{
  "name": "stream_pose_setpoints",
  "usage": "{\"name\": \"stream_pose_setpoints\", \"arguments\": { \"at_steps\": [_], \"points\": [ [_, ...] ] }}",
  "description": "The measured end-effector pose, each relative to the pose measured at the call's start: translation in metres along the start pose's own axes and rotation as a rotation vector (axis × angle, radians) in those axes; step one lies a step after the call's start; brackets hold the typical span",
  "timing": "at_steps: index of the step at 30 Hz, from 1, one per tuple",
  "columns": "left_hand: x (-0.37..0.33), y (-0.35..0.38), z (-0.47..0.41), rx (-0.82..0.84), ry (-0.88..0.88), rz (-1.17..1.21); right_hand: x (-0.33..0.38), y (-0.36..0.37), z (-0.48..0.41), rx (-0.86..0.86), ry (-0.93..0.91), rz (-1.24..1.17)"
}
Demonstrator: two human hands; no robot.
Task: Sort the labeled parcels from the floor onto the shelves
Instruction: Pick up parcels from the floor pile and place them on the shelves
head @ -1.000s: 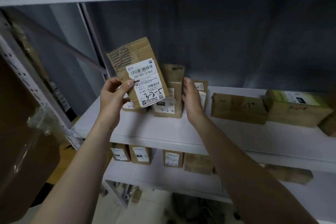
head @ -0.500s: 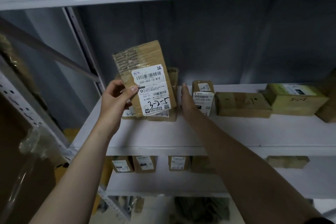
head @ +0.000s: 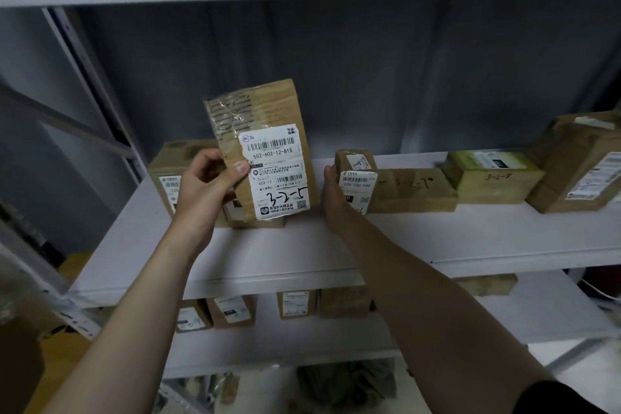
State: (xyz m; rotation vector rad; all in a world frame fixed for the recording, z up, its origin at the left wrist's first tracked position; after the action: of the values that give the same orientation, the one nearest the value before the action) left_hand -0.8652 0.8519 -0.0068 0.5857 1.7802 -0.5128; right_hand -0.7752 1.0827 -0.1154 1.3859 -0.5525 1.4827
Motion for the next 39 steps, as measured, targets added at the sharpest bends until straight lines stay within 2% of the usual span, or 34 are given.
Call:
{"name": "stream_pose_setpoints", "arguments": {
  "at_steps": [1, 8, 13, 15, 21, 25, 29, 32, 34, 36, 37, 39],
  "points": [
    [0.001, 0.004, 0.000, 0.002, -0.002, 0.003, 0.000, -0.003, -0.001, -0.047, -0.013, -0.091],
    [0.014, 0.031, 0.007, 0.005, -0.030, 0.029, 0.004, -0.025, 0.001, 0.004, 0.027, -0.108],
    [0.031, 0.043, 0.018, 0.048, -0.066, 0.000, 0.004, -0.031, 0.014, 0.318, 0.144, -0.058],
    [0.040, 0.045, 0.025, 0.063, -0.082, -0.013, 0.007, -0.038, 0.024, 0.347, 0.117, -0.032],
    [0.070, 0.060, 0.033, 0.131, -0.101, -0.148, 0.013, -0.076, 0.051, 0.168, -0.170, -0.101],
    [0.090, 0.079, 0.032, 0.202, -0.076, -0.236, 0.009, -0.096, 0.061, 0.040, -0.517, 0.163],
    [0.110, 0.086, 0.029, 0.180, -0.081, -0.261, 0.000, -0.097, 0.060, 0.032, -0.539, 0.333],
    [0.123, 0.083, 0.026, 0.125, -0.097, -0.288, 0.000, -0.104, 0.070, 0.002, -0.649, 0.280],
    [0.128, 0.081, 0.026, 0.098, -0.116, -0.290, -0.003, -0.102, 0.083, 0.155, -0.786, 0.335],
    [0.131, 0.080, 0.028, 0.093, -0.134, -0.298, -0.016, -0.090, 0.093, 0.372, -0.820, 0.460],
    [0.132, 0.080, 0.028, 0.098, -0.139, -0.297, -0.023, -0.083, 0.095, 0.450, -0.786, 0.490],
    [0.132, 0.079, 0.030, 0.108, -0.133, -0.288, -0.031, -0.072, 0.093, 0.498, -0.655, 0.488]
  ]
}}
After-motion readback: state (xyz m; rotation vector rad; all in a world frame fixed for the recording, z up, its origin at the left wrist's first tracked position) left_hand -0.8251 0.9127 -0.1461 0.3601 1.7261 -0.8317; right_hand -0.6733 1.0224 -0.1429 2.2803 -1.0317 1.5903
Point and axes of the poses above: each hand's wrist, its own z-axis away from the middle knuckle, its own y-axis out of the palm, x = y × z, the point moved 4 cm from there along -z, towards the middle knuckle, and after that the axes turned 10 degrees about -z, right-handed, at the moved point
